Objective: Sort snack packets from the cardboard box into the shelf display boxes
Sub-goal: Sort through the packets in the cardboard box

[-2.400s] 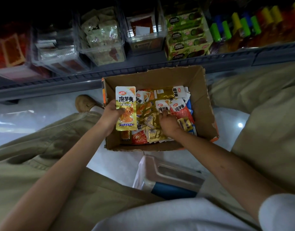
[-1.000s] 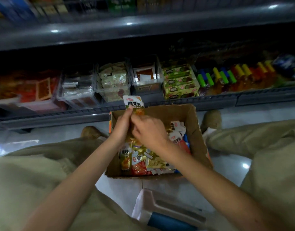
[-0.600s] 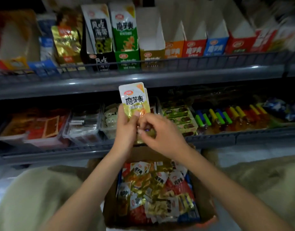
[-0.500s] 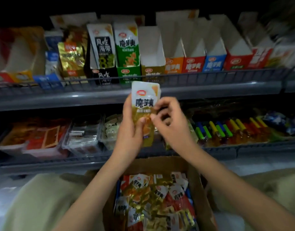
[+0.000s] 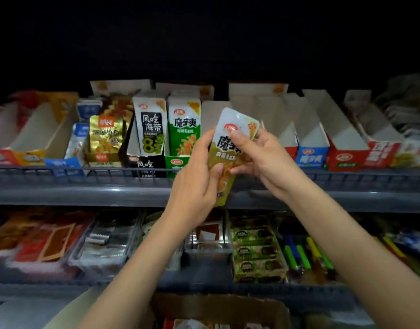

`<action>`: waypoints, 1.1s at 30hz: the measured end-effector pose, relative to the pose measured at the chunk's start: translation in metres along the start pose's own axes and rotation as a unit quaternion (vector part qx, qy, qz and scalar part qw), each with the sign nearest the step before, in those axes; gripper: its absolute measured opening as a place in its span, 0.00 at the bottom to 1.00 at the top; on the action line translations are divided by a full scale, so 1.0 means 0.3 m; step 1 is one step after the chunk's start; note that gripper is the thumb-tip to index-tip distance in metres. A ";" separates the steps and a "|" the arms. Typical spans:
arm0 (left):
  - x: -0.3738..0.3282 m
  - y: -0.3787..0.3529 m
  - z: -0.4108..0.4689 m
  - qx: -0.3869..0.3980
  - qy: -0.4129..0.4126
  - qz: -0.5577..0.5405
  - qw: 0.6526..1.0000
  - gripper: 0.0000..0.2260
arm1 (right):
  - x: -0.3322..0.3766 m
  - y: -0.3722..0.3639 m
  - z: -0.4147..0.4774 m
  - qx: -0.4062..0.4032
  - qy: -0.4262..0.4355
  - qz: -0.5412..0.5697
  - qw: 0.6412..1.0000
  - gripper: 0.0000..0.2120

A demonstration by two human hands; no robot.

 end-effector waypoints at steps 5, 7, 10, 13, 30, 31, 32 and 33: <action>0.143 0.000 0.044 -0.036 0.033 0.076 0.996 0.27 | 0.061 0.059 0.128 -0.074 0.088 -0.052 0.992 0.04; 0.185 0.010 0.046 -0.052 0.016 0.147 0.988 0.28 | 0.092 0.102 0.177 -0.140 0.115 0.020 0.983 0.05; 0.216 0.021 0.070 -0.079 0.031 0.143 0.986 0.25 | 0.111 0.147 0.239 -0.187 0.161 0.109 0.963 0.14; 0.230 0.028 0.085 -0.084 0.030 0.169 0.981 0.20 | 0.105 0.165 0.288 -0.212 0.187 0.101 0.954 0.18; 0.240 -0.016 0.079 -0.019 -0.056 0.266 0.962 0.10 | 0.018 0.064 0.391 -0.307 0.196 -0.589 0.721 0.12; 0.241 -0.017 0.079 -0.016 -0.055 0.265 0.962 0.10 | 0.014 0.059 0.390 -0.304 0.181 -0.589 0.727 0.13; 0.241 -0.017 0.079 -0.013 -0.054 0.265 0.963 0.10 | 0.008 0.051 0.390 -0.297 0.167 -0.586 0.735 0.14; 0.242 -0.016 0.079 -0.011 -0.053 0.265 0.963 0.10 | -0.003 0.044 0.395 -0.289 0.158 -0.579 0.746 0.16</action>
Point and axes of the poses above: each hand's wrist, its own z-axis towards the middle knuckle, its own y-axis out of the back of the hand, x = y × z, the point moved 6 cm from there along z, towards the middle knuckle, and after that the axes turned 12 degrees about -z, right-handed, at the moved point
